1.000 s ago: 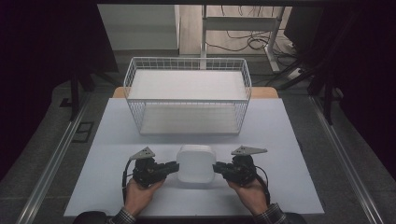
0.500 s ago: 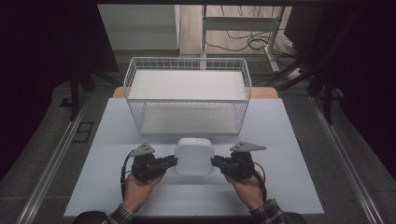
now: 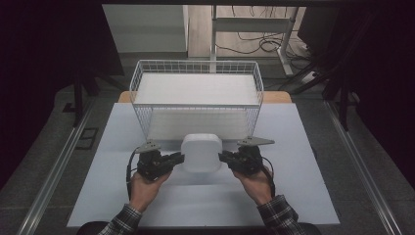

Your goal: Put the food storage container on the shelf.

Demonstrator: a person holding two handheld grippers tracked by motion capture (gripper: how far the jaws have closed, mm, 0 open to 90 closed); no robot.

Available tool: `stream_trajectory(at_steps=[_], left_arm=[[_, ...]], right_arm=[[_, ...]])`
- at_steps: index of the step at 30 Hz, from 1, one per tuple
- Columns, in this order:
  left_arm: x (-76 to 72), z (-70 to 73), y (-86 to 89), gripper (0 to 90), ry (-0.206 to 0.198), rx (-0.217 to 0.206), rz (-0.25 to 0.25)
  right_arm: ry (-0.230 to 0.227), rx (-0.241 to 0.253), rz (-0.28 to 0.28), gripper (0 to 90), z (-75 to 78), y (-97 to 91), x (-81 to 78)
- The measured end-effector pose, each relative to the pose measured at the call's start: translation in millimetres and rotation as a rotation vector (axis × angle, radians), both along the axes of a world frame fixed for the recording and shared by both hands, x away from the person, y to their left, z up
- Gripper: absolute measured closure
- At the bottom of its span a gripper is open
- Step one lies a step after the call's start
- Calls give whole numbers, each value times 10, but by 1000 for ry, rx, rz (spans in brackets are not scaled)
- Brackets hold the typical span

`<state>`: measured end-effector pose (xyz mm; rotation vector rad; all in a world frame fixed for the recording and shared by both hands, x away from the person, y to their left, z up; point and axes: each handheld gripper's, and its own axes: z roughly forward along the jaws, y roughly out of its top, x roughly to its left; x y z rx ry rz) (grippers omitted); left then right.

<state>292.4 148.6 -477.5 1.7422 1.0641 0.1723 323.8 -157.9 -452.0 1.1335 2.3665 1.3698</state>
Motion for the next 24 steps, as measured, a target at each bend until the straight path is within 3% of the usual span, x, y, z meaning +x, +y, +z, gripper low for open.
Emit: stream_trajectory(at_steps=[6, 15, 24], left_arm=[[129, 39, -3, 788, -6, 1, 11], [433, 35, -34, 788, -2, 4, 26], [657, -57, 18, 787, 31, 11, 41]], right_arm=[[-25, -9, -9, 771, 54, 31, 124], [-46, -24, -47, 761, 43, 68, 411], [-19, -38, -69, 756, -64, 156, 663]])
